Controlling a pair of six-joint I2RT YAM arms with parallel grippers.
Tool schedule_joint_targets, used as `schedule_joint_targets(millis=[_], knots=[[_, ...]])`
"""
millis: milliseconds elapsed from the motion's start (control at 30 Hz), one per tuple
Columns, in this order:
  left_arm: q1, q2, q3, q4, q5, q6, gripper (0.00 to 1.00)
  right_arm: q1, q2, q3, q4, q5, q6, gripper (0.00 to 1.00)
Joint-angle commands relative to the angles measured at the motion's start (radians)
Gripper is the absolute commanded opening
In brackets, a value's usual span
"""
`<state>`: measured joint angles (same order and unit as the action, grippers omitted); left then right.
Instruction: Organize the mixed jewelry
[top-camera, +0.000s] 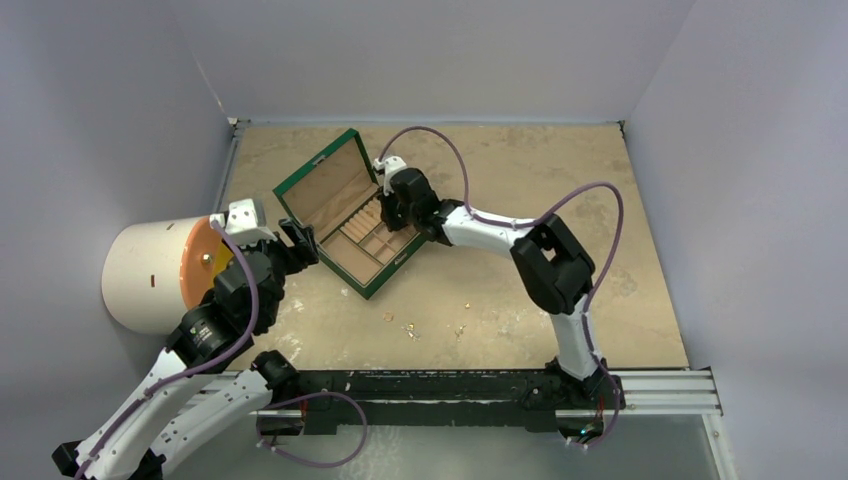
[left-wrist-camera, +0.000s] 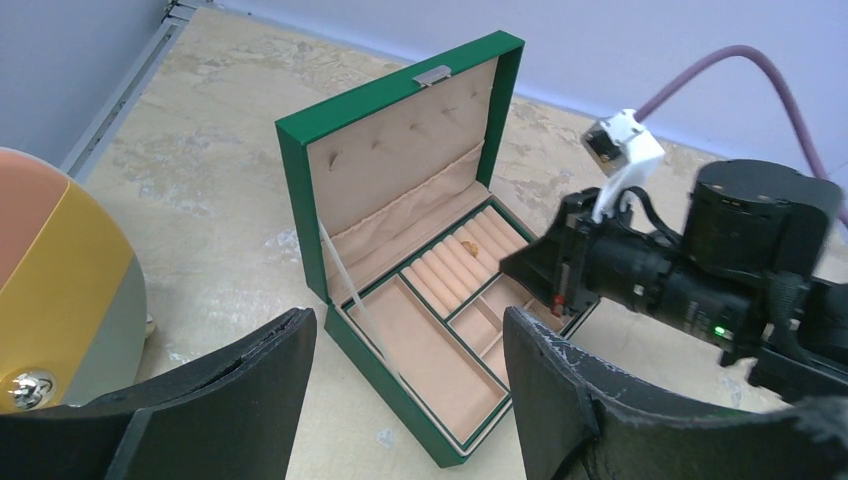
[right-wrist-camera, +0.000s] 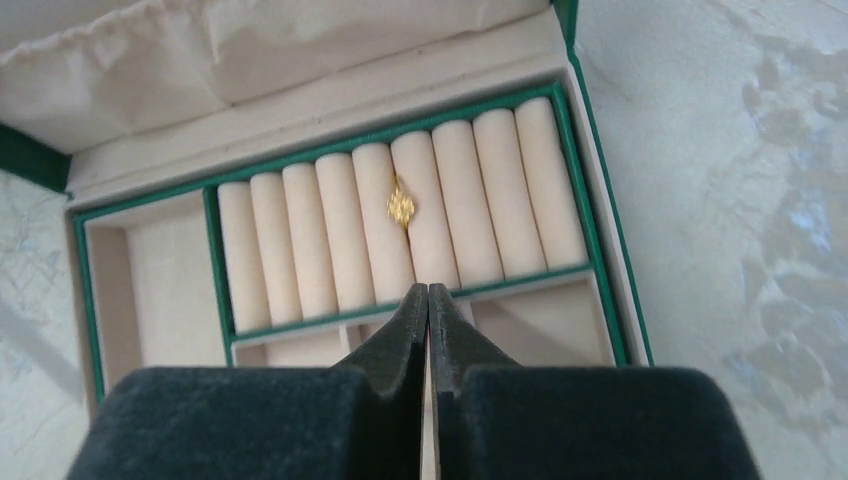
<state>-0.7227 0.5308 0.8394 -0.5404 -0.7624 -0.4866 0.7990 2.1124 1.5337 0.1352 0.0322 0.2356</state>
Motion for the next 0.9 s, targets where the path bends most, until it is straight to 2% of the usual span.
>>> schedule_joint_targets(millis=[0, 133, 400, 633, 867], knots=[[0.005, 0.010, 0.002, 0.036, 0.001, -0.002, 0.68, 0.000, -0.173, -0.096, 0.074, 0.009, 0.012, 0.05], [0.007, 0.016, 0.004, 0.037, 0.002, -0.001, 0.68, 0.001, -0.286, -0.209, 0.106, 0.019, 0.015, 0.12], [0.012, 0.027, 0.003, 0.039, -0.002, 0.000, 0.68, 0.017, -0.469, -0.432, 0.120, -0.077, 0.095, 0.24], [0.020, 0.049, 0.004, 0.041, 0.005, 0.002, 0.68, 0.158, -0.574, -0.568, 0.092, -0.034, 0.139, 0.31], [0.042, 0.069, 0.002, 0.048, 0.027, 0.003, 0.68, 0.314, -0.560, -0.635, 0.075, 0.122, 0.241, 0.36]])
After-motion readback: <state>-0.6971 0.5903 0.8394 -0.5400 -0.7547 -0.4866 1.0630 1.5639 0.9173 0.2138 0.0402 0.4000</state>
